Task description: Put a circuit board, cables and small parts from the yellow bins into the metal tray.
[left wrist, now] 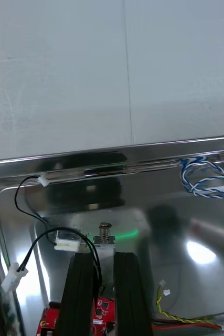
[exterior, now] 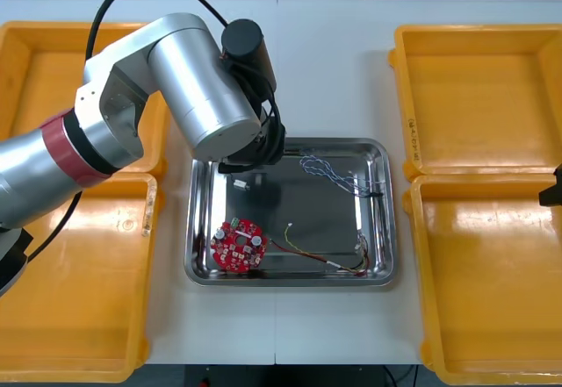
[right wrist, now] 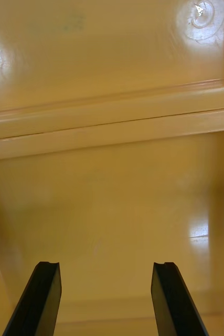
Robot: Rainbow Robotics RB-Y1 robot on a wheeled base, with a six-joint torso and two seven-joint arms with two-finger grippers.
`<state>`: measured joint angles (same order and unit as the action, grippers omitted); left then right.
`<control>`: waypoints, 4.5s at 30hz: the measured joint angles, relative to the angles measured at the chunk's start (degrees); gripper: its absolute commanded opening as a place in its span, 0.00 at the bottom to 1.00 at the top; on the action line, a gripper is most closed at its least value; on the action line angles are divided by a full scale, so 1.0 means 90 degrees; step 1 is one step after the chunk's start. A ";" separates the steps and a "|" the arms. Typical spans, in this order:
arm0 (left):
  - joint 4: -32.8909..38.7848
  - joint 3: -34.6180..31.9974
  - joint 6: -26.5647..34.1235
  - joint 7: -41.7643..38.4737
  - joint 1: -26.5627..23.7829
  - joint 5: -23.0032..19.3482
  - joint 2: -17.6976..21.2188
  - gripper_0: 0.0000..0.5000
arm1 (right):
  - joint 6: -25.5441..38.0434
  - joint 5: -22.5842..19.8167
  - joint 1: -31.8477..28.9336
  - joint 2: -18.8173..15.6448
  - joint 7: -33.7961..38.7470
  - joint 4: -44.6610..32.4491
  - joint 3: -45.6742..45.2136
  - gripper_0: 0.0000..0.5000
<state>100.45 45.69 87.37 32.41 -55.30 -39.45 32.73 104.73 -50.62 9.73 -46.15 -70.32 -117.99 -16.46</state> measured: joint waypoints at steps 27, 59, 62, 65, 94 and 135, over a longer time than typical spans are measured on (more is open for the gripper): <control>-0.0562 0.0637 -0.0860 -0.0001 0.0373 0.0235 -0.0002 0.00 | -0.0391 0.0304 -0.0281 0.0000 -0.0028 -0.0176 -0.0003 1.00; -0.0178 0.0790 -0.0765 -0.0001 0.0456 0.0370 0.0066 1.00 | -0.0391 0.0323 -0.0285 0.0000 -0.0579 -0.0239 -0.0003 1.00; 0.0168 0.0685 -0.0372 -0.0001 0.0456 0.0333 0.0134 1.00 | -0.0387 0.0322 -0.0286 0.0000 -0.0579 -0.0240 -0.0003 1.00; 0.0501 0.0394 0.0023 -0.0001 0.0457 0.0161 0.0232 1.00 | -0.0386 0.0322 -0.0286 0.0000 -0.0579 -0.0241 -0.0003 1.00; 0.1534 -0.2446 0.1726 0.1181 0.1118 -0.1083 0.1545 1.00 | -0.0384 0.0321 -0.0292 0.0000 -0.0579 -0.0247 -0.0003 1.00; 0.1782 -0.6099 0.2274 0.4260 0.3821 -0.1789 0.2173 1.00 | -0.0384 0.0320 -0.0296 -0.0001 -0.0579 -0.0260 -0.0003 1.00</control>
<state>116.49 -9.20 107.83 70.74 -20.91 -55.55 52.28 101.28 -47.74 7.07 -46.16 -75.53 -120.32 -16.49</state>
